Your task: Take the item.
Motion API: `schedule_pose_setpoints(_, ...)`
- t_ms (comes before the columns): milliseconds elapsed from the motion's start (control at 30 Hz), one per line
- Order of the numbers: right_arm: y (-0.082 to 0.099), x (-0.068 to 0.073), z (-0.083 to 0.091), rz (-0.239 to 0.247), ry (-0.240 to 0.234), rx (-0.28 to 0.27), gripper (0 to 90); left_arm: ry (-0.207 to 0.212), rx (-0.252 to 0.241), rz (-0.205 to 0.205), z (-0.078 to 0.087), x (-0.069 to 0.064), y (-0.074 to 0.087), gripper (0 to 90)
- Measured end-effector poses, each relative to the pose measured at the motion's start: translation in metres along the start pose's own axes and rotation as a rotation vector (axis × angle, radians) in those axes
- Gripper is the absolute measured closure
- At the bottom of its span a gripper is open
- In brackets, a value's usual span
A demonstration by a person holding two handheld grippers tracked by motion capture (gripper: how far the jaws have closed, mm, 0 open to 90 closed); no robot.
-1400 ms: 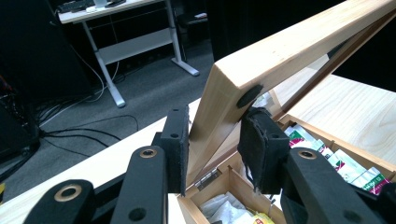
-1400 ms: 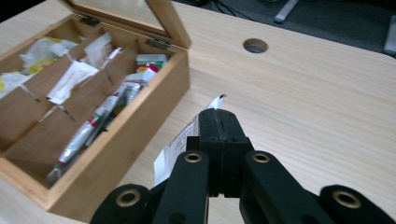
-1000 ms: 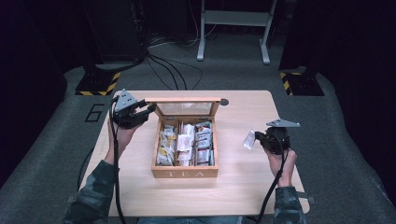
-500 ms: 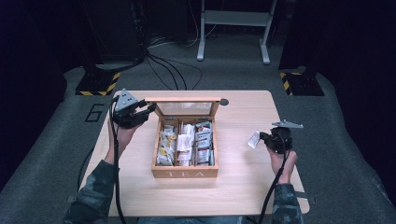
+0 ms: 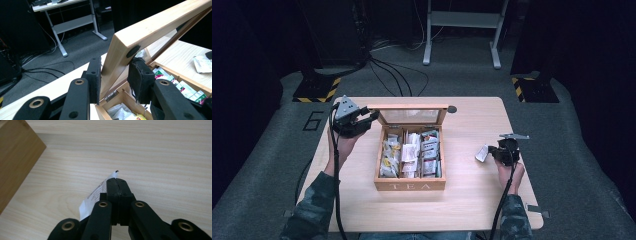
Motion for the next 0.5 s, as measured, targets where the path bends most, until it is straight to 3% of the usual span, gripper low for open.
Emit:
schedule_pose_setpoints(100,0.003,-0.002,-0.004,-0.017,0.007,0.001,90.0,0.001,-0.001,-0.004,0.0,0.0,0.001,63.3)
schedule_pose_setpoints(200,0.005,-0.002,-0.008,0.014,0.021,0.013,87.4,0.002,-0.001,-0.002,0.0,0.0,0.0,63.4)
schedule_pose_setpoints(267,0.006,-0.002,-0.009,0.0,0.019,0.025,83.6,0.0,-0.002,-0.003,0.0,0.0,0.0,63.4)
schedule_pose_setpoints(500,0.012,-0.001,0.001,0.048,0.031,0.01,46.9,0.004,0.005,-0.012,0.001,0.0,0.0,63.4)
Point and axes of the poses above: each handheld gripper's, and its own axes: z roughly backward along the jaws, y roughly out of its underside, x roughly to its left, the point moved 3 cm from there along -z, roughly forward along the jaws, and after that the axes turned 6 degrees about y, right-handed, at the moved point
